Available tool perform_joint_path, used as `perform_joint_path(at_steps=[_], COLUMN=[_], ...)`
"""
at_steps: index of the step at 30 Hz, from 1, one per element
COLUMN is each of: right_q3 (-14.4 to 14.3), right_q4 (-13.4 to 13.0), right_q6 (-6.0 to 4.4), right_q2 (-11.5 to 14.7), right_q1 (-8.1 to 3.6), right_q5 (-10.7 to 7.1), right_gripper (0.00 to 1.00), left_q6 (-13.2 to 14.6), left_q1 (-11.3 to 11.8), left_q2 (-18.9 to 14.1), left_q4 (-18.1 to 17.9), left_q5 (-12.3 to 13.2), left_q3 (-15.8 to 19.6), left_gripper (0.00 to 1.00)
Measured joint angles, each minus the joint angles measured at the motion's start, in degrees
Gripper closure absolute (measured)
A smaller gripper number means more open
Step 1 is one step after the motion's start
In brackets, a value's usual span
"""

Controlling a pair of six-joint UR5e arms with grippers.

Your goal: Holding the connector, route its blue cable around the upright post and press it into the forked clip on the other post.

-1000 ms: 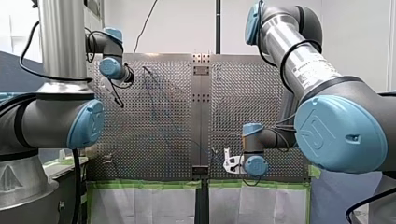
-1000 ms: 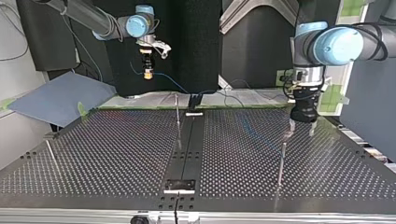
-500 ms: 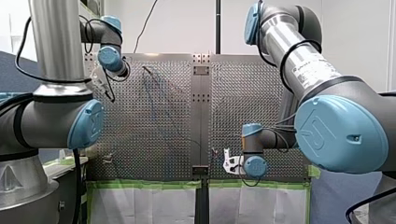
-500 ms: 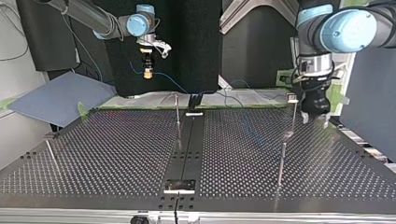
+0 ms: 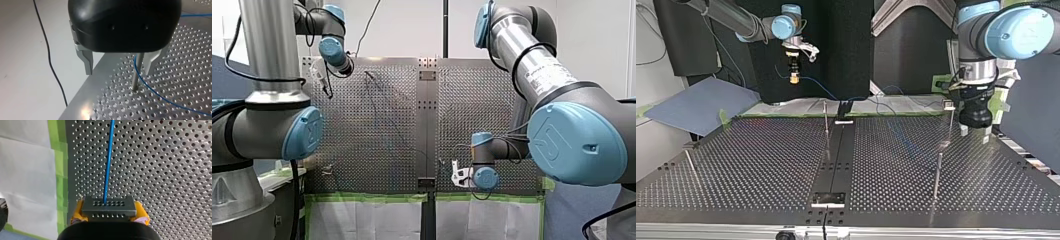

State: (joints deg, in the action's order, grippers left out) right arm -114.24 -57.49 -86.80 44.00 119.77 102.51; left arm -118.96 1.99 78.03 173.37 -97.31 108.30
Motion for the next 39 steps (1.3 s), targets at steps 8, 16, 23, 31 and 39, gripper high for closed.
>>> perform_joint_path(at_steps=[8,16,23,31,39], right_q3=[0.0,0.0,0.0,0.0,0.0], right_q4=[1.4,1.1,0.8,0.6,0.5], right_q6=[0.45,0.47,0.48,0.48,0.41], right_q2=[0.0,0.0,0.0,0.0,0.0], right_q1=[-0.15,-0.76,-0.89,-0.97,-0.98], right_q5=[0.28,0.09,-0.03,-0.1,-0.11], right_gripper=[1.0,1.0,1.0,1.0,1.0], left_q6=[4.0,8.0,11.7,15.4,19.1], left_q1=[-1.4,-3.5,-5.3,-6.3,-6.8], left_q2=[0.1,0.5,2.5,3.5,3.6], left_q4=[4.0,8.0,11.8,15.4,19.1], left_q5=[0.2,-0.3,-1.4,-3.0,-3.2], left_q3=[-4.0,-5.9,-7.4,-10.6,-13.2], left_gripper=[0.0,0.0,0.0,0.0,0.0])
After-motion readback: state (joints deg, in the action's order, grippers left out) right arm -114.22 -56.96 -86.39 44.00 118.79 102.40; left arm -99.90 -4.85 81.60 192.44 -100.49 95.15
